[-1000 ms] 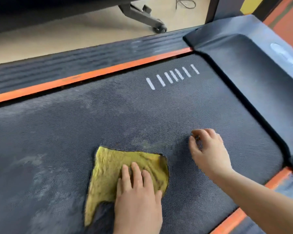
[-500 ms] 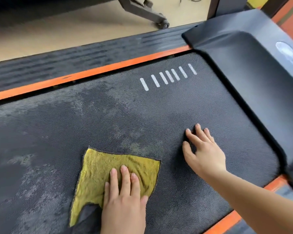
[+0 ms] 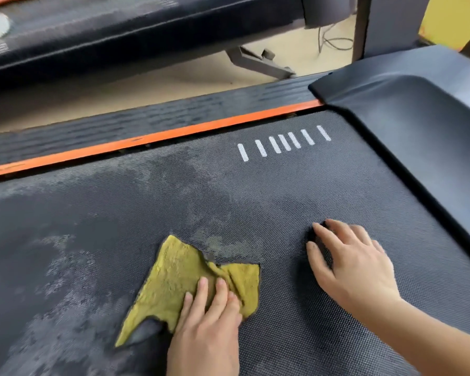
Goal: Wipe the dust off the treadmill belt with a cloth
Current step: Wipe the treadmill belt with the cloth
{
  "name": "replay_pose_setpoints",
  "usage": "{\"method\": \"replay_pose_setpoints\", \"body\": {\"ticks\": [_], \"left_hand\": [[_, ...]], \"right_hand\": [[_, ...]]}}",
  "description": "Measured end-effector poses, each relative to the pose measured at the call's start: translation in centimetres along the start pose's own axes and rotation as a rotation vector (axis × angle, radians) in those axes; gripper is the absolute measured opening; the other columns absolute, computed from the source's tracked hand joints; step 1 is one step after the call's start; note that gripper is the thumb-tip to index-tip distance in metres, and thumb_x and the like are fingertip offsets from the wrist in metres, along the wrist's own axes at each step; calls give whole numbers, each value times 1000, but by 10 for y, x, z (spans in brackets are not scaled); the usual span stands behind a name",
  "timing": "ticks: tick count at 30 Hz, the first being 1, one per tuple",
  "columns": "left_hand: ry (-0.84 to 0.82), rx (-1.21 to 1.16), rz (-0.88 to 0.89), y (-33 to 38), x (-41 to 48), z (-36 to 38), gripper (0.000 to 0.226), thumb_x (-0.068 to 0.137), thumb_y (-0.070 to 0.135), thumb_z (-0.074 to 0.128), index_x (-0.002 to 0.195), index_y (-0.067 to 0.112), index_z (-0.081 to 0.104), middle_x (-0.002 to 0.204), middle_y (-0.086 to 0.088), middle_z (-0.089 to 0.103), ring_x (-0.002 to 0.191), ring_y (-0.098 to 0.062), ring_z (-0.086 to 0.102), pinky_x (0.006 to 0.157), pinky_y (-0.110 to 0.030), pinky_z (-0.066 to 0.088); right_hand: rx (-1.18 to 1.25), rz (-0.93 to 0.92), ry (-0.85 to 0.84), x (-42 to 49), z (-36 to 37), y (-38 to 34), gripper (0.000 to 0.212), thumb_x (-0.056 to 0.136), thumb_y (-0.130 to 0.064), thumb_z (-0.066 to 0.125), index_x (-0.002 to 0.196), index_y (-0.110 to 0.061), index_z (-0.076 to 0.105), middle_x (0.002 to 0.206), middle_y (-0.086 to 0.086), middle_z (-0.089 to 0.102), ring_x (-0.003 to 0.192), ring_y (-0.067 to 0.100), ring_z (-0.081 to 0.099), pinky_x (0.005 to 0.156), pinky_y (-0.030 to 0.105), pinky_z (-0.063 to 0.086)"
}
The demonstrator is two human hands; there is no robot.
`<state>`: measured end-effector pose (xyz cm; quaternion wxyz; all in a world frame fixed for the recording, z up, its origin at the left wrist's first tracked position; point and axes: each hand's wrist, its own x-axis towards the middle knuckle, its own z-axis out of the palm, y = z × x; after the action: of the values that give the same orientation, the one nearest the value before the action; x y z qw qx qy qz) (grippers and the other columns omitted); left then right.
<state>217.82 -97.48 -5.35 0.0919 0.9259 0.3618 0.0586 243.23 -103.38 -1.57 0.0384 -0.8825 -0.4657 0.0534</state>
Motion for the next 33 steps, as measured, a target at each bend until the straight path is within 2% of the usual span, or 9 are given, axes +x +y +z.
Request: {"method": "replay_pose_setpoints", "body": {"ticks": [3, 6, 8, 11, 13, 17, 22, 28, 33], "left_hand": [[-67, -110, 149, 37, 8, -1, 36, 80, 41, 50, 87, 23, 81, 115, 5, 74, 111, -23, 69, 78, -43, 61], [-12, -183, 93, 39, 8, -11, 40, 93, 49, 46, 104, 28, 77, 135, 6, 64, 132, -16, 54, 99, -42, 53], [-68, -114, -62, 41, 11, -29, 57, 100, 57, 24, 124, 30, 69, 144, -4, 56, 140, -22, 44, 110, -43, 42], [-344, 1, -312, 68, 29, -38, 104, 71, 77, -26, 159, 30, 7, 166, -15, 8, 154, -31, 1, 123, -44, 5], [-469, 11, -457, 88, 43, -27, 97, 76, 77, -15, 158, 26, -10, 165, -19, -10, 152, -36, -12, 123, -51, -1], [-418, 45, -573, 93, 68, -2, 89, 78, 77, -9, 153, 31, -24, 160, -24, -25, 147, -41, -26, 119, -60, -9], [-254, 73, -428, 30, 106, -2, 83, 81, 85, -2, 148, 45, -29, 159, -14, -34, 145, -26, -37, 121, -51, -14], [-133, 121, -388, 31, 129, 10, 78, 89, 77, -4, 155, 37, -19, 162, -17, -25, 149, -29, -29, 122, -53, -9], [-241, 53, 168, 14, 130, 1, 57, 97, 65, -1, 151, 52, -15, 163, 5, -27, 147, -11, -31, 122, -44, -11]], "right_hand": [[72, -68, 99, 6, 5, 25, 51, 97, -59, 38, 130, -33, 68, 131, -6, 61, 125, 23, 50, 102, 44, 48], [60, -79, 113, 12, -2, 54, 42, 100, -54, 47, 128, -34, 70, 134, -2, 61, 128, 25, 50, 104, 46, 47], [46, -60, 86, 15, -8, 73, 42, 97, -54, 50, 131, -35, 68, 137, -2, 59, 131, 25, 48, 106, 45, 45], [25, -33, 24, 25, -13, 94, 44, 98, -55, 47, 134, -37, 63, 143, -2, 54, 136, 26, 45, 111, 44, 41], [37, -25, 10, 34, -12, 104, 45, 98, -55, 46, 136, -37, 62, 145, -1, 52, 138, 26, 43, 113, 43, 38], [138, 34, 38, 49, -4, 100, 44, 97, -57, 46, 133, -38, 64, 142, -3, 54, 136, 26, 41, 115, 42, 35], [229, 280, 65, 63, 3, 60, 49, 94, -63, 36, 127, -37, 62, 135, 2, 51, 134, 31, 34, 121, 48, 24], [33, 242, -59, 68, 16, 42, 67, 94, -73, 13, 157, -50, 19, 163, 9, 23, 153, 36, 8, 124, 62, -3], [8, 245, -40, 66, 17, 40, 68, 95, -73, 11, 158, -49, 16, 165, 7, 23, 153, 35, 8, 124, 62, 0]]}}
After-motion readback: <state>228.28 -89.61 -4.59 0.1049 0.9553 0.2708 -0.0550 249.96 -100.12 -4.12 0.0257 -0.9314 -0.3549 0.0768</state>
